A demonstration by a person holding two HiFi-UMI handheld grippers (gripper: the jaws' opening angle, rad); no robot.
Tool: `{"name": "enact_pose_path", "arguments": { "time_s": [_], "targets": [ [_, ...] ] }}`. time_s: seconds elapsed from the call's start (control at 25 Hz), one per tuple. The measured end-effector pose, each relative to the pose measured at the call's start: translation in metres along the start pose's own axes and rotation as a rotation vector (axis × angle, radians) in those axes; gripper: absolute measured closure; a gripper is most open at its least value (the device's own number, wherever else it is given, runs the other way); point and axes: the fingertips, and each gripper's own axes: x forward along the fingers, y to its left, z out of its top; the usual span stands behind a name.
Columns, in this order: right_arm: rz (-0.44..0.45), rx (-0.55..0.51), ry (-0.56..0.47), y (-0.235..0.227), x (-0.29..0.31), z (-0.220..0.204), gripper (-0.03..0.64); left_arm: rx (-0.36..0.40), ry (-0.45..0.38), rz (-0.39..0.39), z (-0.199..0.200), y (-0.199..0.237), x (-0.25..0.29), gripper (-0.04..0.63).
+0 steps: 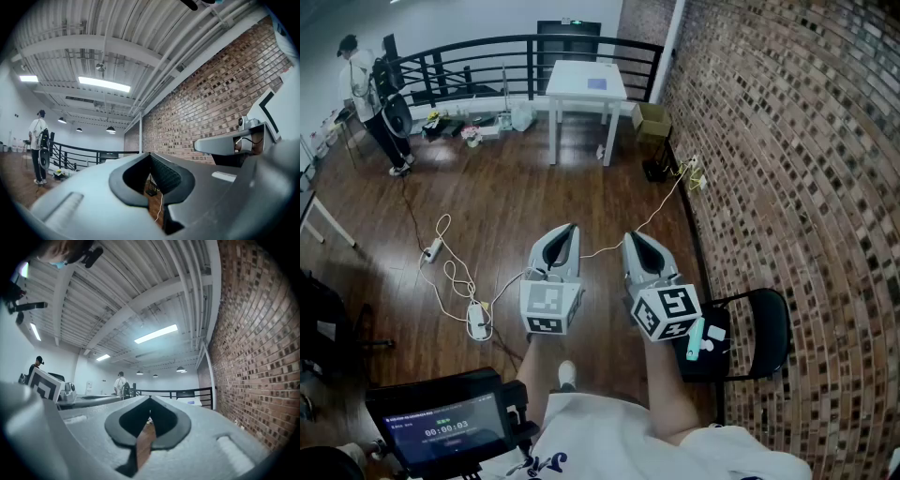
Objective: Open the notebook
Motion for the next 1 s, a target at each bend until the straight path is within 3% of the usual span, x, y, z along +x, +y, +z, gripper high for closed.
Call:
{"name": "enact_pose_path", "arguments": {
  "time_s": [0.4,0.72,1.0],
  "targets": [
    [0.032,0.040,0.091,-0.016,0.106,-0.048,0.627,-0.055,0.066,-0.008,-0.050,0.071,0.082,0.580],
    [0.046,0.095,0.079,-0.101,0.215,-0.056,0.627,-0.036,0.092,0.035,-0.066,0.111,0.191,0.580],
    [0.068,0.091,-0.017,-0.198,0.322,-0.010,0.627,0.020,0.049,-0.006,-0.046,0.128,0.336,0.580]
  ]
}}
